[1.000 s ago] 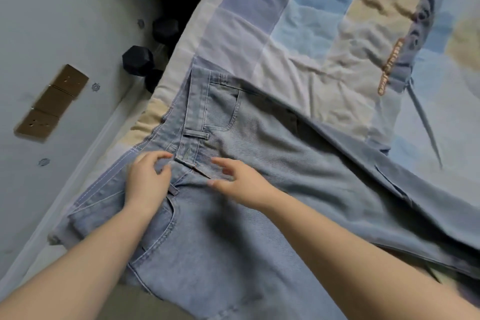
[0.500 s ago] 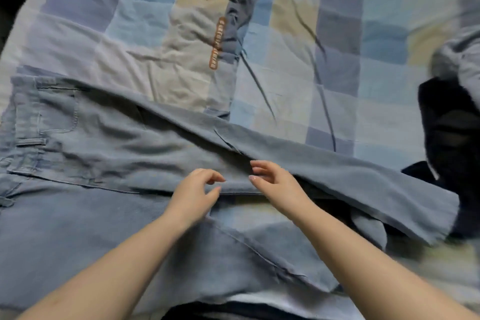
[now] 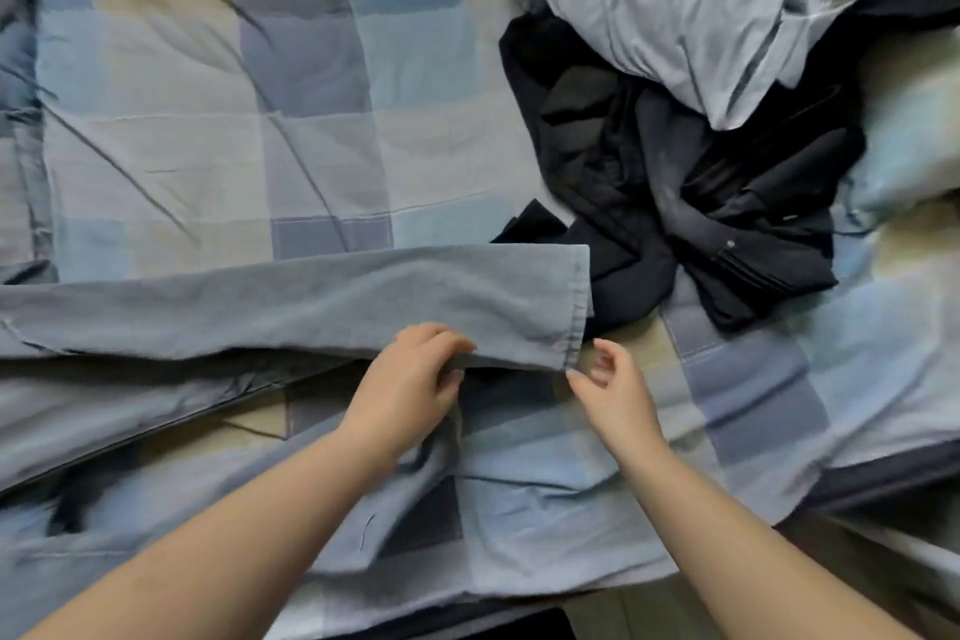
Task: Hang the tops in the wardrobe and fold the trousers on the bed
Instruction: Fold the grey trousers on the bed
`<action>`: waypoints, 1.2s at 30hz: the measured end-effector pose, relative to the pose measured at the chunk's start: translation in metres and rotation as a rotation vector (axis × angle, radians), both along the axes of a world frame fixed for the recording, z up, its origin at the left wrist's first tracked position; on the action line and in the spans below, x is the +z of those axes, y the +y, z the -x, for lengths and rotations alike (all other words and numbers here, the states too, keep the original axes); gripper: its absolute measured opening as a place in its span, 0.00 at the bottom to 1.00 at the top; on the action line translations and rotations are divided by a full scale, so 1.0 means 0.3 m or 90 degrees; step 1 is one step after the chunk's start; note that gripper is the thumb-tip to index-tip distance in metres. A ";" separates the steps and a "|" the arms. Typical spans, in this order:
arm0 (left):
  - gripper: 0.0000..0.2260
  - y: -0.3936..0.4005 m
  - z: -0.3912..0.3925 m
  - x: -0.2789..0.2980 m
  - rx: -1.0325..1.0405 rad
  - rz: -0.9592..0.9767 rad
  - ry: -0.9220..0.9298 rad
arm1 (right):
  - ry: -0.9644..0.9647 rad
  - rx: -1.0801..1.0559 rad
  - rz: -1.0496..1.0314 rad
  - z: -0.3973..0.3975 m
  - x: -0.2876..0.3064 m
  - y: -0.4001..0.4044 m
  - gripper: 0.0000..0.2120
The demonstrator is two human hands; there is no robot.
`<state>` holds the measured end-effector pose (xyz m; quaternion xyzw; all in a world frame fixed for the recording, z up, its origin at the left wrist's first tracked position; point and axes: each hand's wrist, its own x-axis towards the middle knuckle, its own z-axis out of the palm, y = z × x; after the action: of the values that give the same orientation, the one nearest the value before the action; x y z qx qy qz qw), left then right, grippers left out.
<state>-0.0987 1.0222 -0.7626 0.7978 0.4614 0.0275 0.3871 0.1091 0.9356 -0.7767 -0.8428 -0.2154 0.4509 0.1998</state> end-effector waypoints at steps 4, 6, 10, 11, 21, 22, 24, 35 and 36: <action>0.26 -0.018 -0.176 -0.057 -0.169 -0.089 0.038 | 0.224 -0.064 -0.018 -0.058 -0.064 0.014 0.18; 0.32 -0.018 -0.238 -0.084 -0.207 -0.103 0.105 | 0.276 -0.075 -0.067 -0.062 -0.078 0.032 0.09; 0.26 0.021 -0.293 -0.107 -0.126 -0.084 0.098 | 0.365 -0.087 -0.175 -0.076 -0.054 0.082 0.14; 0.21 0.039 -0.301 -0.097 -0.083 -0.055 0.074 | 0.382 -0.070 -0.195 -0.085 -0.040 0.094 0.16; 0.05 0.314 -0.329 0.164 -0.005 0.002 -0.112 | -0.034 0.133 -0.103 -0.172 -0.070 0.193 0.36; 0.04 0.346 -0.333 0.193 -0.023 0.000 -0.109 | -0.031 0.128 -0.117 -0.168 -0.083 0.211 0.32; 0.03 0.409 -0.343 0.241 -0.056 -0.022 -0.087 | -0.015 0.112 -0.127 -0.163 -0.094 0.249 0.20; 0.09 0.700 -0.447 0.389 -0.131 -0.454 0.265 | -0.018 0.002 -0.334 -0.196 -0.010 0.197 0.06; 0.07 0.704 -0.478 0.389 -0.121 -0.433 0.256 | -0.005 -0.014 -0.345 -0.199 -0.002 0.197 0.06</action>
<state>0.0446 1.2334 -0.6458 0.9090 0.4165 -0.0137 0.0038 0.1688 0.9948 -0.7772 -0.7625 -0.3198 0.3716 0.4222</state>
